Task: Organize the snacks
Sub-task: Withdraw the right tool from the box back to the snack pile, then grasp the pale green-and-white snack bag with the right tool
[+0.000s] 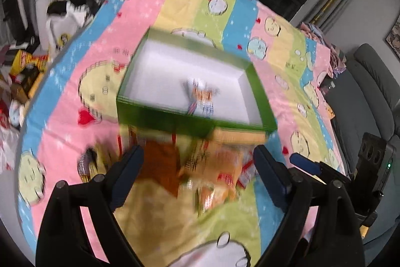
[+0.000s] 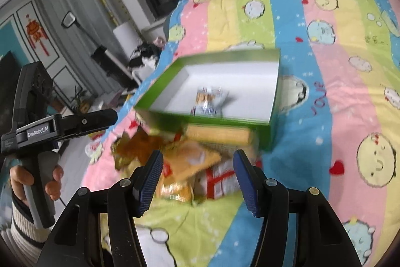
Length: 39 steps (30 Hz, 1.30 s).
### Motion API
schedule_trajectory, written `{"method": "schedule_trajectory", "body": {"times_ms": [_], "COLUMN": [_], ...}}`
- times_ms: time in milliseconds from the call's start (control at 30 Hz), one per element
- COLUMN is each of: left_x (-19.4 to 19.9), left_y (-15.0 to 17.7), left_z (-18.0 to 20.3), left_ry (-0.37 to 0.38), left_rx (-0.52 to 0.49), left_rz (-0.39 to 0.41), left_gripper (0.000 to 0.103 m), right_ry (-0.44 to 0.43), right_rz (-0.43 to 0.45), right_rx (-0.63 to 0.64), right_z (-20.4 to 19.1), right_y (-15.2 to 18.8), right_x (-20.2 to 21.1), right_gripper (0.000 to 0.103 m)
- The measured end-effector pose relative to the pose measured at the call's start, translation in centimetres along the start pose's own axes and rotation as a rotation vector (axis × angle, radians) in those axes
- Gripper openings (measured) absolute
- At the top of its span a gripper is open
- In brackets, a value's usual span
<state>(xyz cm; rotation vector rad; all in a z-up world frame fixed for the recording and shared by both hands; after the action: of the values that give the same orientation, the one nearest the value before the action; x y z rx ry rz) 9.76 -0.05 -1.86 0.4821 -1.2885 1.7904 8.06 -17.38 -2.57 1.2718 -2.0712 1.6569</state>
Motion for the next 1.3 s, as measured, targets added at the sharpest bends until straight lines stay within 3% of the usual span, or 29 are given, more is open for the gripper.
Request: {"method": "schedule_trajectory", "body": {"times_ms": [233, 600, 867, 1000, 1100, 1300], "left_x": [-1.7, -4.2, -6.6, -7.5, -8.1, -8.1], "left_y": [4.8, 7.8, 7.7, 7.7, 7.7, 7.4], "left_z": [-0.1, 1.2, 1.7, 1.7, 1.5, 1.4], "left_ry": [0.043, 0.077, 0.096, 0.11, 0.124, 0.136], "left_rx": [0.031, -0.035, -0.025, -0.012, 0.003, 0.014], "left_rz": [-0.091, -0.127, -0.16, -0.178, -0.194, -0.19], "left_gripper": [0.089, 0.085, 0.071, 0.049, 0.046, 0.041], "right_ry": [-0.028, -0.035, -0.037, -0.063, -0.079, -0.073], "right_rz": [-0.09, -0.145, -0.16, -0.178, -0.188, -0.192], "right_rx": [0.063, 0.193, 0.25, 0.251, 0.241, 0.21], "right_z": [-1.6, -3.3, -3.4, -3.4, -3.4, -3.1], "right_y": [3.9, 6.8, 6.3, 6.4, 6.5, 6.7], "right_x": [-1.4, -4.5, -6.9, -7.7, -8.3, -8.5], "right_gripper": [0.059, 0.059, 0.059, 0.059, 0.057, 0.042]}}
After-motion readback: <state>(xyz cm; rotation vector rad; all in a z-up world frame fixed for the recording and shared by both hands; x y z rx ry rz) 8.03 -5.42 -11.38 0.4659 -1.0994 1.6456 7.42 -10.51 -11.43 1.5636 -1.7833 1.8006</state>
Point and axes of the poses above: each gripper's, at about its wrist camera, not at the fingertips, and x roughly against the way its jaws point, z to its right, y to its underside, the point moved 6 cm from there along -x, roughly the way its jaws point, and after that the axes turned 1 degree about -x, right-handed, at the moved point
